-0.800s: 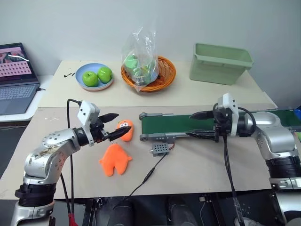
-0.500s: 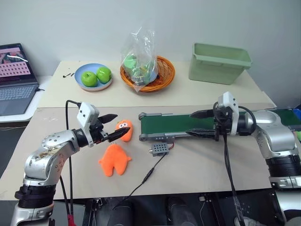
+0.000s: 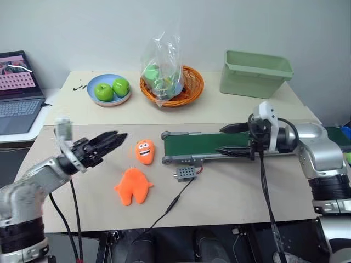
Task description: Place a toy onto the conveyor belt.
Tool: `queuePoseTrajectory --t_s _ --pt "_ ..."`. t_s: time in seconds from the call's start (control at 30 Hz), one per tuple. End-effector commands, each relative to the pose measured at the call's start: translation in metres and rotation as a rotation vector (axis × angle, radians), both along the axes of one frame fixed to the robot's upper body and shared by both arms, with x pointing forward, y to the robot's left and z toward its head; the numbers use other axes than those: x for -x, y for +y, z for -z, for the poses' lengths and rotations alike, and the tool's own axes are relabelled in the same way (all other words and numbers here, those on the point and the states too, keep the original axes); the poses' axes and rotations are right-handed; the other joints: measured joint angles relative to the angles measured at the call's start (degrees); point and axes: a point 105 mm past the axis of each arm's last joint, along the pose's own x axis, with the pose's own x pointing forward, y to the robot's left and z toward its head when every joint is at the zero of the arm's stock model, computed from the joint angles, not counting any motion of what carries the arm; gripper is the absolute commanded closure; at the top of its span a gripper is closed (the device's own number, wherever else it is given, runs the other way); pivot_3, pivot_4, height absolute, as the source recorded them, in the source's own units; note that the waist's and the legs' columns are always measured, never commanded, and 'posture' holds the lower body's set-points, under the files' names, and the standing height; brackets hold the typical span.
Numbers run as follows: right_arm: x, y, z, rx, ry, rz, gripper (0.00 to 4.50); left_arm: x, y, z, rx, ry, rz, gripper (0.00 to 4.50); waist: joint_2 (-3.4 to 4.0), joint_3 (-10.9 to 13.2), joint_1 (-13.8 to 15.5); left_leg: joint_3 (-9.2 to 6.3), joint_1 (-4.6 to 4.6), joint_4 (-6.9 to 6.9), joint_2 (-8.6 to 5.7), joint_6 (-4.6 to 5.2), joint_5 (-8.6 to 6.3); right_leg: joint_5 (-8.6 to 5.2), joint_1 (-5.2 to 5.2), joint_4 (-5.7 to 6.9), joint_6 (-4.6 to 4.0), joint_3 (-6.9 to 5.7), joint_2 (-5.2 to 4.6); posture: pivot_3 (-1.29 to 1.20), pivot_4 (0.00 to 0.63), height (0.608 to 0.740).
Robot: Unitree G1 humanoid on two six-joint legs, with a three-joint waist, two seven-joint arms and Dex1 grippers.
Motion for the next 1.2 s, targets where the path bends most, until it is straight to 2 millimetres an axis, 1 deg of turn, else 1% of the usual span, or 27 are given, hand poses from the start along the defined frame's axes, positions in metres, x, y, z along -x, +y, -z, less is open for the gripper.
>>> queuePoseTrajectory --t_s 0.03,0.1,0.17,0.23,0.27,0.37,0.43,0.5,0.6,0.73,0.8,0.97,1.17,1.2 --pt "-0.001 0.003 -0.011 0.003 -0.054 -0.023 0.00 0.012 0.027 0.020 0.132 0.160 -0.095 0.05 -0.01 0.01 -0.21 0.00 -0.01 0.00 0.00 0.00 0.00 0.00 -0.01 0.01 0.00 0.01 0.00 0.00 0.150 0.740" --pt "-0.002 0.003 -0.011 0.005 -0.054 -0.025 0.00 0.018 0.038 0.033 0.148 0.218 -0.140 0.05 -0.05 0.02 -0.14 -0.01 -0.02 0.00 0.00 0.00 0.00 0.00 -0.03 0.00 -0.01 -0.02 0.00 0.00 0.150 0.740" --pt "-0.003 0.003 -0.011 0.006 -0.054 -0.026 0.00 0.022 0.038 0.042 0.148 0.252 -0.158 0.05 -0.05 0.02 0.04 0.00 0.03 0.00 -0.01 -0.01 0.01 -0.01 -0.01 0.03 -0.03 -0.03 -0.01 0.00 0.150 0.740" --pt "-0.003 0.003 -0.011 0.009 -0.055 -0.028 0.00 0.029 0.028 0.065 0.039 0.347 -0.135 0.05 -0.05 0.02 0.37 0.02 0.10 0.00 -0.03 -0.02 0.01 -0.04 0.05 0.05 -0.07 -0.03 -0.03 0.00 0.150 0.740" --pt "-0.004 0.004 -0.011 0.010 -0.055 -0.029 0.00 0.031 0.024 0.073 0.031 0.379 -0.125 0.05 -0.05 0.02 0.46 0.03 0.13 0.00 -0.04 -0.02 0.01 -0.04 0.07 0.04 -0.08 -0.02 -0.03 0.00 0.150 0.740" --pt "-0.005 0.004 -0.010 0.018 -0.056 -0.029 0.00 0.033 0.016 0.084 0.070 0.414 -0.113 0.05 -0.05 0.02 0.67 0.03 0.10 -0.01 -0.04 -0.03 0.00 -0.06 0.07 0.03 -0.11 -0.03 -0.02 0.00 0.150 0.740" --pt "-0.005 0.003 -0.011 0.023 -0.059 -0.029 0.00 0.035 0.010 0.094 0.073 0.458 -0.110 0.05 -0.05 0.02 0.66 0.03 0.09 -0.01 -0.04 -0.03 0.00 -0.06 0.06 0.02 -0.11 -0.03 -0.02 0.00 0.150 0.740" --pt "-0.005 0.003 -0.011 0.025 -0.061 -0.028 0.00 0.036 0.008 0.103 0.077 0.493 -0.116 0.05 -0.05 0.02 0.62 0.03 0.11 -0.01 -0.04 -0.03 0.00 -0.05 0.06 0.04 -0.11 -0.02 -0.02 0.00 0.150 0.740" --pt "-0.005 0.001 -0.012 0.031 -0.065 -0.020 0.00 0.033 0.006 0.111 0.120 0.522 -0.129 0.05 -0.05 0.02 0.50 0.04 0.13 -0.01 -0.05 -0.03 0.00 -0.05 0.07 0.05 -0.11 -0.01 -0.01 0.00 0.150 0.740" --pt "-0.005 -0.002 -0.013 0.037 -0.076 -0.003 0.00 0.030 0.000 0.121 0.131 0.560 -0.113 0.05 -0.05 0.02 0.50 0.04 0.14 -0.01 -0.05 -0.03 0.00 -0.05 0.08 0.05 -0.11 0.00 0.00 0.00 0.150 0.740" --pt "-0.004 -0.003 -0.014 0.037 -0.077 -0.001 0.00 0.029 -0.001 0.123 0.136 0.565 -0.107 0.05 -0.05 0.02 0.50 0.05 0.13 -0.01 -0.06 -0.03 0.00 -0.06 0.08 0.05 -0.11 0.00 -0.01 0.00 0.150 0.740" --pt "-0.004 -0.007 -0.017 0.051 -0.103 0.024 0.00 0.024 -0.014 0.130 0.133 0.582 -0.051 0.05 -0.02 0.00 0.76 0.04 0.19 -0.01 -0.08 -0.03 0.01 -0.06 0.14 0.06 -0.11 -0.02 -0.03 0.00 0.150 0.740" --pt "-0.003 -0.007 -0.019 0.054 -0.119 0.035 0.00 0.026 -0.028 0.135 0.094 0.594 0.024 0.05 0.01 -0.02 0.72 0.04 0.20 -0.01 -0.11 -0.03 0.01 -0.06 0.17 0.02 -0.11 -0.01 -0.06 0.00 0.150 0.740" --pt "-0.003 -0.008 -0.019 0.055 -0.121 0.038 0.00 0.027 -0.030 0.136 0.082 0.602 0.041 0.30 0.01 -0.02 0.71 0.04 0.20 -0.01 -0.11 -0.03 0.01 -0.06 0.17 0.02 -0.11 -0.01 -0.06 0.00 0.150 0.740"
